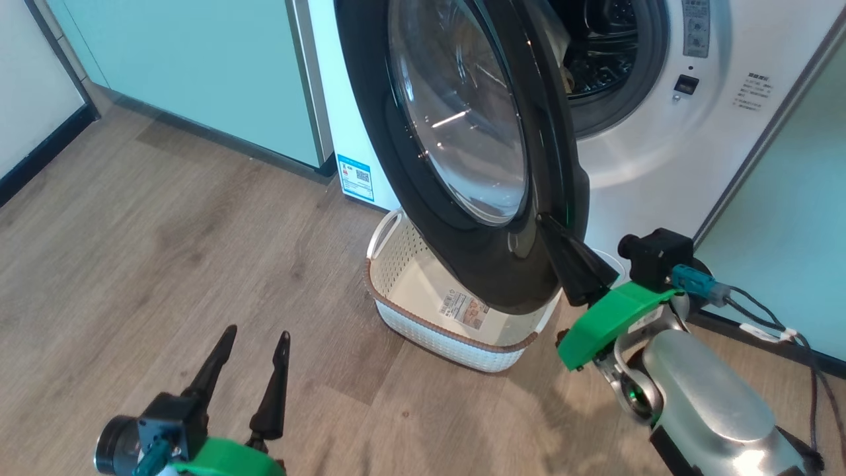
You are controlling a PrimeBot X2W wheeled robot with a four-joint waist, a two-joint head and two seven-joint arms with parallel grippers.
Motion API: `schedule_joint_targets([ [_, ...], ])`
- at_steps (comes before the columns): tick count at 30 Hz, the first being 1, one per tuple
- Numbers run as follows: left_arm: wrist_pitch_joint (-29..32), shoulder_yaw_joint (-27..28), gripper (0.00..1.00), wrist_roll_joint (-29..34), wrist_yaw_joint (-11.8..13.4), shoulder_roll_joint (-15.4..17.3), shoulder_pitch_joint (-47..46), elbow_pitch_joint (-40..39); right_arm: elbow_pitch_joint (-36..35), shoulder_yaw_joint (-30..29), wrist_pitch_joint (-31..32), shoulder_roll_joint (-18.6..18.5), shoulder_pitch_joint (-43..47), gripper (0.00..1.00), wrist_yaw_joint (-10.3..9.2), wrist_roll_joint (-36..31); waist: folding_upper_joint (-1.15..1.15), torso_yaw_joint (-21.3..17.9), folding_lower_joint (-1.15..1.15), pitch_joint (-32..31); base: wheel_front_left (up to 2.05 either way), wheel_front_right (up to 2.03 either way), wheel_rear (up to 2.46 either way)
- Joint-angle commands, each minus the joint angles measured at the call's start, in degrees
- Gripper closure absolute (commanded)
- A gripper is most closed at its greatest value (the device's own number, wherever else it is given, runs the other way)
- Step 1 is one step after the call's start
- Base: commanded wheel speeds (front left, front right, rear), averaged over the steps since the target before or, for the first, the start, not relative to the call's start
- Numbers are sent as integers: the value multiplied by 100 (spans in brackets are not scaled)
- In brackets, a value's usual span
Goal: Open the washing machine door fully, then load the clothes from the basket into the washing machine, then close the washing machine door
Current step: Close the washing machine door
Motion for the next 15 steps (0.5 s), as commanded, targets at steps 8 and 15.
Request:
schedule_joint_targets([
  [8,-119,167,0,-62,69,58,-422,-148,66,-150,-38,49,-357,100,-16,-100,0,-14,0,94,0,0,0],
  [15,-156,154,0,-70,85,47,-523,-155,213,-465,-38,49,-535,100,-16,-266,0,-6,0,299,0,0,0],
])
